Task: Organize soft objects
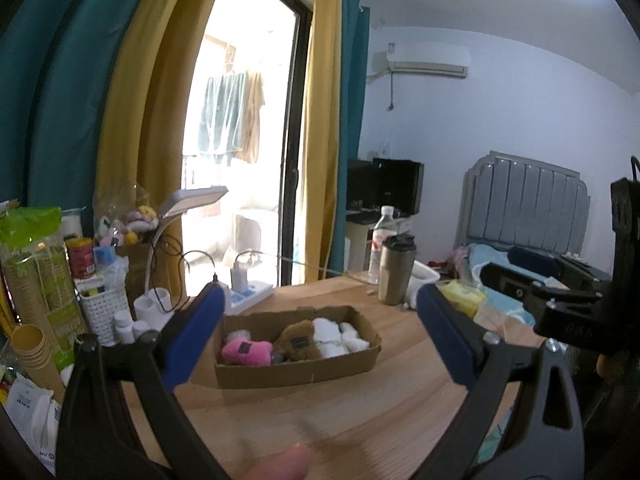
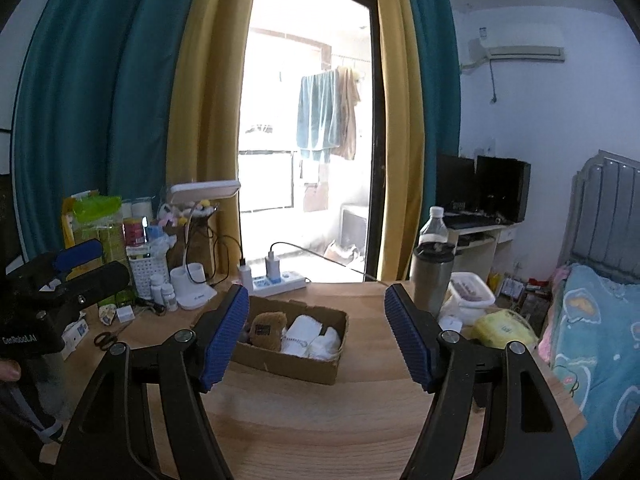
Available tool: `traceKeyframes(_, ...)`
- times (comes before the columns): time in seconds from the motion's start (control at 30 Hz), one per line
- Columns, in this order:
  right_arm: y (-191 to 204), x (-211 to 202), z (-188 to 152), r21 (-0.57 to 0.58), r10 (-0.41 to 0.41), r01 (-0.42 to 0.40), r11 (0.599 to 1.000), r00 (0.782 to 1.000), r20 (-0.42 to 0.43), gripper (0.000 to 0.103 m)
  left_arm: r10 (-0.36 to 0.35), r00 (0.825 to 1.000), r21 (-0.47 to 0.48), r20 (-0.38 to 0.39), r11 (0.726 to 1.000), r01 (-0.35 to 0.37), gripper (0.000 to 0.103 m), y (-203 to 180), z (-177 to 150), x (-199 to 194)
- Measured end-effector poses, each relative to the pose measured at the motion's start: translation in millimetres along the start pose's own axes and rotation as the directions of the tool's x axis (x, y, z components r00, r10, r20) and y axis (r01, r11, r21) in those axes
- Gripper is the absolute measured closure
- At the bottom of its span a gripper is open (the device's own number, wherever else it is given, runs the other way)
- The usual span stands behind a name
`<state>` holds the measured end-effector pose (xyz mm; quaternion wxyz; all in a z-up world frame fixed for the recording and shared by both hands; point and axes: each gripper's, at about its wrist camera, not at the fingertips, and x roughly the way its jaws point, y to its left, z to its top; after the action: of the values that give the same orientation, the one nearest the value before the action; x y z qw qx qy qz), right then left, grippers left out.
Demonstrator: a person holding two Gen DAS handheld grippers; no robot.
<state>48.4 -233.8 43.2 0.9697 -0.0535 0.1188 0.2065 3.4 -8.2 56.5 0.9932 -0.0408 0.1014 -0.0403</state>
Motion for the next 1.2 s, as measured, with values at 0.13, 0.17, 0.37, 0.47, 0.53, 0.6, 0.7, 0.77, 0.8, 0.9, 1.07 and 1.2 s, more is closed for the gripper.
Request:
traceKeyframes(0.13, -1.9, -10.9, 4.4, 0.0, -0.019, 0.019, 1.0, 1.0, 0.02, 0.029, -0.016, 1.0, 0.011, 0.005, 1.0, 0.016, 0.005, -5.8, 3.7, -2.0)
traceKeyframes(0.17, -3.2, -13.7, 5.3, -0.001, -0.024, 0.024, 1.0, 0.999, 0.025, 0.029, -0.016, 1.0, 0.012, 0.005, 1.0, 0.016, 0.005, -7.2, 4.6, -1.9)
traceKeyframes(0.37, -5.6, -25.4, 11.0, -0.003, -0.041, 0.041, 0.999, 0.998, 0.043, 0.029, 0.019, 0.999, 0.02, 0.027, 1.0, -0.02, 0.005, -14.1, 8.5, -6.9)
traceKeyframes(0.47, -5.3, -27.5, 12.9, -0.009, -0.042, 0.042, 0.999, 0.998, 0.047, 0.029, 0.03, 0.999, 0.027, 0.035, 0.999, -0.031, 0.005, -15.9, 10.0, -10.0)
traceKeyframes(0.53, -4.7, -28.2, 11.9, -0.012, -0.042, 0.042, 0.999, 0.998, 0.047, 0.029, 0.03, 0.999, 0.031, 0.034, 0.999, -0.031, 0.005, -16.8, 10.2, -10.3)
traceKeyframes(0.6, -4.6, -28.1, 11.9, -0.011, -0.04, 0.04, 0.999, 0.998, 0.046, 0.029, 0.029, 0.999, 0.036, 0.033, 0.999, -0.03, 0.005, -18.3, 10.0, -11.2)
traceKeyframes(0.7, -4.4, -28.0, 11.6, -0.01, -0.04, 0.04, 0.999, 0.998, 0.044, 0.028, 0.027, 0.999, 0.042, 0.027, 0.999, -0.028, 0.005, -19.0, 9.3, -10.6)
traceKeyframes(0.77, -3.9, -27.5, 10.8, -0.01, -0.039, 0.039, 0.999, 0.998, 0.041, 0.028, 0.028, 0.999, 0.04, 0.022, 0.999, -0.029, 0.005, -18.4, 8.7, -10.0)
traceKeyframes(0.8, -3.5, -26.8, 10.7, -0.01, -0.039, 0.039, 0.999, 0.999, 0.039, 0.028, 0.029, 0.999, 0.038, 0.02, 0.999, -0.03, 0.005, -17.8, 8.3, -9.7)
traceKeyframes(0.9, -2.4, -26.2, 10.3, -0.011, -0.035, 0.035, 0.999, 0.999, 0.034, 0.028, 0.033, 0.999, 0.033, 0.018, 0.999, -0.034, 0.005, -16.9, 8.0, -9.4)
traceKeyframes(1.07, -3.7, -28.3, 11.0, -0.012, -0.027, 0.028, 1.0, 0.999, 0.03, 0.028, 0.038, 0.999, 0.023, 0.015, 0.999, -0.039, 0.005, -14.6, 7.5, -9.6)
traceKeyframes(1.2, -4.1, -26.8, 11.2, -0.013, -0.023, 0.024, 1.0, 0.999, 0.027, 0.028, 0.041, 0.999, 0.017, 0.008, 0.999, -0.041, 0.005, -13.1, 7.1, -8.3)
